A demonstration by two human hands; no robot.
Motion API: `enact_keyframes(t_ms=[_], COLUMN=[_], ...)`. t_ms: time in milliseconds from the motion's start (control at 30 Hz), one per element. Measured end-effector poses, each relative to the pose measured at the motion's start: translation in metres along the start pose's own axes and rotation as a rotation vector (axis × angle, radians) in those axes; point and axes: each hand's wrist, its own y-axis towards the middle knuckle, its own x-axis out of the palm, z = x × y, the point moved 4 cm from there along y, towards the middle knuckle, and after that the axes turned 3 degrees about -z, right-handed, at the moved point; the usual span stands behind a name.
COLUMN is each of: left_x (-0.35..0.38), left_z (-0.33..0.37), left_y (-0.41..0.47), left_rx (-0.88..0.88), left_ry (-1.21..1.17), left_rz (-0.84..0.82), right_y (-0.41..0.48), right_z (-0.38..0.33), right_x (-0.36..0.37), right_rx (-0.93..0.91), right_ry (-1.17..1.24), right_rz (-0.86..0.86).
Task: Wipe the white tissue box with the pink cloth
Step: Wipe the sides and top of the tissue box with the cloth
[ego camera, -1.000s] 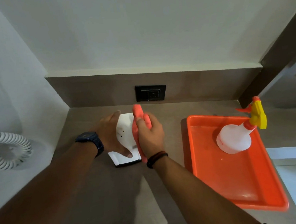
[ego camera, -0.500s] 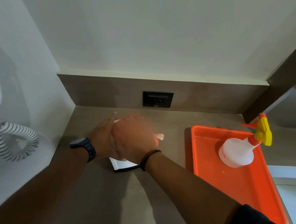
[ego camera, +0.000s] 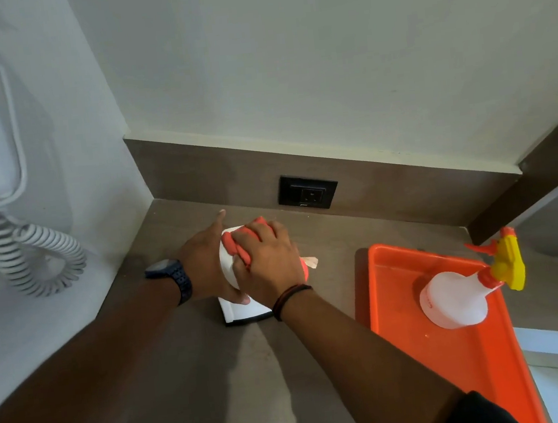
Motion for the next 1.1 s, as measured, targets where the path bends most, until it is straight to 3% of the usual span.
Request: enact_keyframes(t_ms=[167,300,367,500,667,800,867,967,1033,1100], left_x=[-0.001,0.001,0.001,0.000,0.002,0.001,0.003,0.011,0.015,0.010], left_z=[0.000,0.002,0.007,0.015,0.007,0.017,0.018,0.031,0.053,0.065], left_y=[0.000,0.003,0.003,0.004,0.005,0.001,-0.002,-0.009,-0.014,-0.011], left_rx=[-0.024,-0.059,0.021,0.168,-0.018,0.001,-0.058,-0.301,-0.360,-0.364], left_ry=[-0.033,-0.030,0.032,0.153,0.068,0.068,0.091,0.088,0.105,0.132], left_rz=[-0.008,0.020,0.034,0.052,0.071,0.085,0.080,0.222,0.387,0.336], right_y=[-0.010,0.002,0.011,0.013,0.001,-0.007,-0.009,-0.009,-0.013,-0.020], right_z=[0.016,0.030,0.024,0.008,0.008,0.021,0.033,0.054,0.069,0.084], right_x=[-0.006,-0.007,-0.003,0.003,0.000,-0.005,-0.006,-0.012,-0.018,-0.019], right_rx=[-0.118,0.141,0.215,0.136,-0.017,-0.060,0.048,0.468,0.780,0.953], right_ry=[-0.032,0.120,0.182,0.111,0.004,0.070,0.156,0.383,0.647,0.963], right_rz=[-0.031,-0.012,-0.001,0.006,-0.026,0.013,0.012,0.110,0.277,0.483])
